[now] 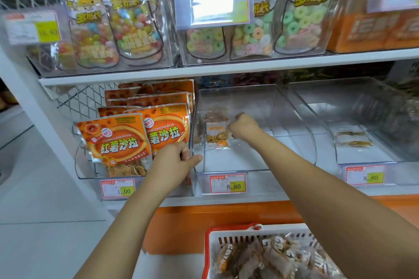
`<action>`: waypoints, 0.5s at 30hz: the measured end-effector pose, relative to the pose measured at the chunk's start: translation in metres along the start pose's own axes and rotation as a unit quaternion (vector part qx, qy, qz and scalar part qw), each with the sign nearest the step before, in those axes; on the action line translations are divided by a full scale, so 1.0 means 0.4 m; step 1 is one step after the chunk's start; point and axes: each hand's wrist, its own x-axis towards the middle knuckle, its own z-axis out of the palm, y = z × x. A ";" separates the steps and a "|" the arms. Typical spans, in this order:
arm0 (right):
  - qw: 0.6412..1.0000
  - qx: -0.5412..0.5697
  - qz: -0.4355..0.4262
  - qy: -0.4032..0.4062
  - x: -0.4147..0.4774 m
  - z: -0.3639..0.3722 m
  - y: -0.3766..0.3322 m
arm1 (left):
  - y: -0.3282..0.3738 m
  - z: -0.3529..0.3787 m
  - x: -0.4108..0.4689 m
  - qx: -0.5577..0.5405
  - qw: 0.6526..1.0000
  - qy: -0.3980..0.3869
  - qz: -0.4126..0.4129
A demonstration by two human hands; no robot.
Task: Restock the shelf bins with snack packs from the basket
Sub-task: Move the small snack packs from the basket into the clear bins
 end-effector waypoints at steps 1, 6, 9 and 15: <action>0.999 0.008 -0.027 0.034 -0.022 -0.020 -0.002 | 0.000 0.001 -0.003 0.005 1.000 0.003 0.005; 0.972 -0.026 -0.202 0.117 -0.206 -0.101 0.024 | -0.006 0.000 -0.019 0.029 0.999 0.023 0.030; 0.964 -0.022 -0.256 0.067 -0.335 -0.115 0.091 | 0.004 0.005 -0.052 0.047 0.996 0.045 0.063; 0.976 -0.170 -0.112 -0.080 -0.419 -0.035 0.326 | 0.022 0.122 -0.165 0.089 0.985 -0.104 0.104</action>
